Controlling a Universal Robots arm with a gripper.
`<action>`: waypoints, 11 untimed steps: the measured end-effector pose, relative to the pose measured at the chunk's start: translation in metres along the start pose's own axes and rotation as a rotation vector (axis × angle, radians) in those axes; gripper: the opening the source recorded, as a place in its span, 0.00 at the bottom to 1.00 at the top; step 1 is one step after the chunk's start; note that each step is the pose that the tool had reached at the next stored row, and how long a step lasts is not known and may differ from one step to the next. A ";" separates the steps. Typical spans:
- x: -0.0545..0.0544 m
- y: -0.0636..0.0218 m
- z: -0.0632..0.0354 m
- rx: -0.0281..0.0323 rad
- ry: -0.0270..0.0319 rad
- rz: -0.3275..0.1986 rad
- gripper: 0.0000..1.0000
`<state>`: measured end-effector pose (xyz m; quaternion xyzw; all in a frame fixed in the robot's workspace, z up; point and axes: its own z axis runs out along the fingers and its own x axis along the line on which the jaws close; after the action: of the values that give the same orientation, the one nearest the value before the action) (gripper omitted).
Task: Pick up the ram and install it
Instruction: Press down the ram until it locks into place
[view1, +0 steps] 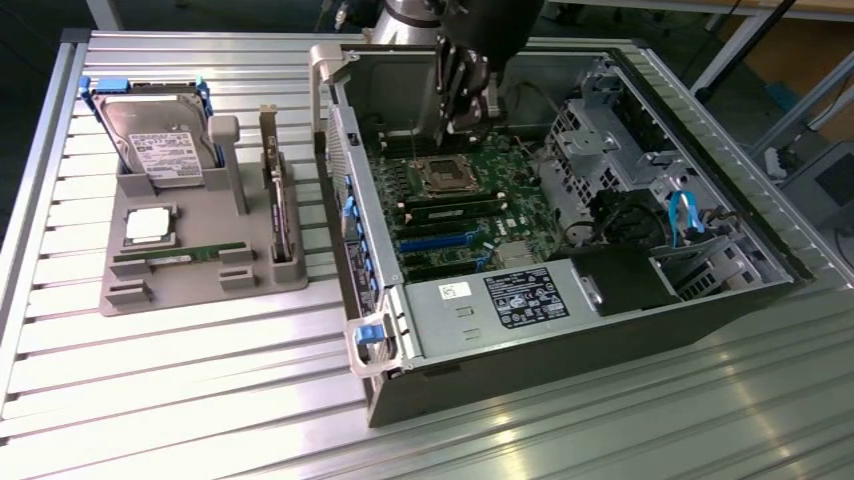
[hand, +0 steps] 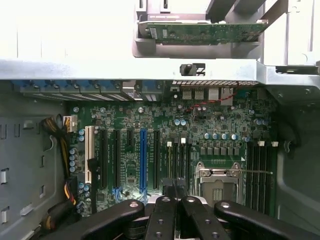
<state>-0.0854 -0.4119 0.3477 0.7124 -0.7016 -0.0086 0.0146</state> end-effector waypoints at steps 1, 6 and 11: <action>0.000 0.0001 -0.0036 0.0000 0.0000 0.000 0.10; 0.000 0.0002 -0.0127 0.0001 -0.0002 0.001 0.10; 0.000 0.0002 -0.0128 0.0000 -0.0001 0.001 0.10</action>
<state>-0.0852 -0.4119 0.3605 0.7122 -0.7018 -0.0087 0.0146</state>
